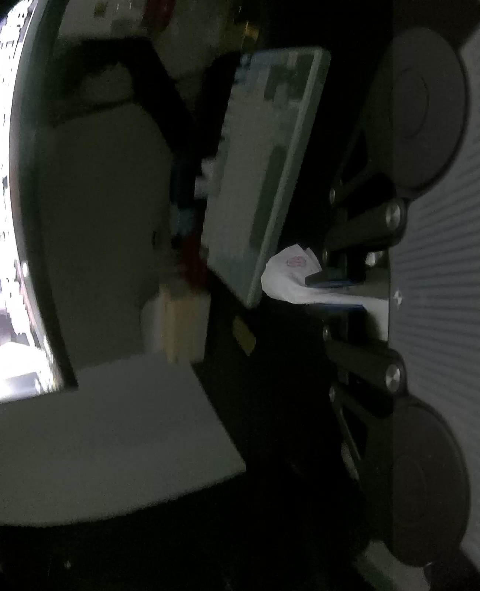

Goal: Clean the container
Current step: 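Keep wiping inside the jar with the right tool while the left tool holds it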

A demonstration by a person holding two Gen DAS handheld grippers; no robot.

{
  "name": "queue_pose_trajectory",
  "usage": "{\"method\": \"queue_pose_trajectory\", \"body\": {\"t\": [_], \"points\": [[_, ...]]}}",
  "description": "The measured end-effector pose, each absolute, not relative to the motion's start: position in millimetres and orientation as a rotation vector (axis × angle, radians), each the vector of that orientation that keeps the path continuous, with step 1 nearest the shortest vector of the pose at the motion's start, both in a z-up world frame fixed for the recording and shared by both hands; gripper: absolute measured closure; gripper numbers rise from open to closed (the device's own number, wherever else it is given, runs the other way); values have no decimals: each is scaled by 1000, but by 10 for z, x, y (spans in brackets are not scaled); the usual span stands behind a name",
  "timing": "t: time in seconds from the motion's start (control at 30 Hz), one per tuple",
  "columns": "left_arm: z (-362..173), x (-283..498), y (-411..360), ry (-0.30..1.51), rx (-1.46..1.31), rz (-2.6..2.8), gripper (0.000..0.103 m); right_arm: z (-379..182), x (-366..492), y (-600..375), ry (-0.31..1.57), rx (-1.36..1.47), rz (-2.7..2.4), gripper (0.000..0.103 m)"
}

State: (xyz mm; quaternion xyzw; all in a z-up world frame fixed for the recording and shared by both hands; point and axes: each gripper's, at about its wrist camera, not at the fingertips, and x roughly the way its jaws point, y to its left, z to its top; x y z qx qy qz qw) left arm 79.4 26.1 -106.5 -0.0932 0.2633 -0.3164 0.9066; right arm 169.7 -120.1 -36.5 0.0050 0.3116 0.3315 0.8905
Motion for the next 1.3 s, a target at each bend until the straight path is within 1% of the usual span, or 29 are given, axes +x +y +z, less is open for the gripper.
{"method": "queue_pose_trajectory", "body": {"t": [0.1, 0.27, 0.33, 0.4, 0.47, 0.6, 0.77, 0.87, 1.0, 1.1, 1.2, 1.3], "points": [[-1047, 839, 323, 546, -214, -635, 47, -342, 1638, -1230, 642, 46, 680, 92], [-1042, 864, 376, 546, -227, -625, 47, -289, 1332, -1062, 587, 50, 836, 92], [-1039, 861, 362, 544, -224, -625, 45, -303, 1354, -1041, 585, 37, 827, 92], [-1035, 861, 349, 541, -220, -629, 39, -336, 1474, -1084, 602, 39, 772, 92], [-1031, 850, 348, 538, -217, -633, 36, -388, 1637, -1186, 619, 47, 679, 92], [-1027, 849, 343, 534, -210, -624, 35, -419, 1728, -1319, 649, 116, 583, 90], [-1037, 852, 329, 531, -202, -626, 29, -297, 1381, -1183, 589, 107, 755, 90], [-1034, 835, 303, 523, -176, -608, 21, -257, 1251, -1101, 565, 80, 797, 90], [-1040, 835, 321, 521, -174, -596, 21, -302, 1414, -1148, 541, 19, 653, 90], [-1044, 847, 339, 518, -178, -590, 18, -344, 1588, -1221, 572, 60, 571, 90], [-1050, 849, 338, 512, -174, -591, 16, -341, 1494, -1124, 545, 41, 605, 90], [-1056, 848, 335, 509, -168, -592, 15, -301, 1274, -1011, 510, 30, 755, 90]]}}
